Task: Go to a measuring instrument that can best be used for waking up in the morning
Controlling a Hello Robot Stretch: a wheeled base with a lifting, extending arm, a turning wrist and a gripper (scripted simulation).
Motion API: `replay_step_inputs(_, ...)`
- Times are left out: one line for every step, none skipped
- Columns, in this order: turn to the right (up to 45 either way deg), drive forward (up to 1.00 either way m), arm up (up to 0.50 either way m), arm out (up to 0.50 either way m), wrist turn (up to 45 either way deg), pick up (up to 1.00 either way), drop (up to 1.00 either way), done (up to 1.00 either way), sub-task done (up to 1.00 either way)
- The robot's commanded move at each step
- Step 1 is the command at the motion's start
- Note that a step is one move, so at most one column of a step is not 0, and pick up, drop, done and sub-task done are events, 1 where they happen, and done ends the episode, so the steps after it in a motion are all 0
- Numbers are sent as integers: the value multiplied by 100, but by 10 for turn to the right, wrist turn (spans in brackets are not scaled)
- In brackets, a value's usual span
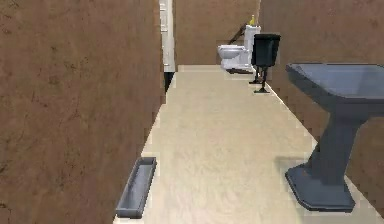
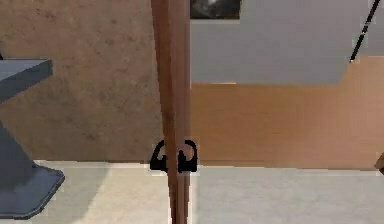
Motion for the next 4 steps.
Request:
replay_step_inputs(0,75,0,0,0,0,0,0,0)
replay_step_inputs(30,0,0,0,0,0,0,0,0)
replay_step_inputs(0,100,0,0,0,0,0,0,0)
replay_step_inputs(0,100,0,0,0,0,0,0,0)
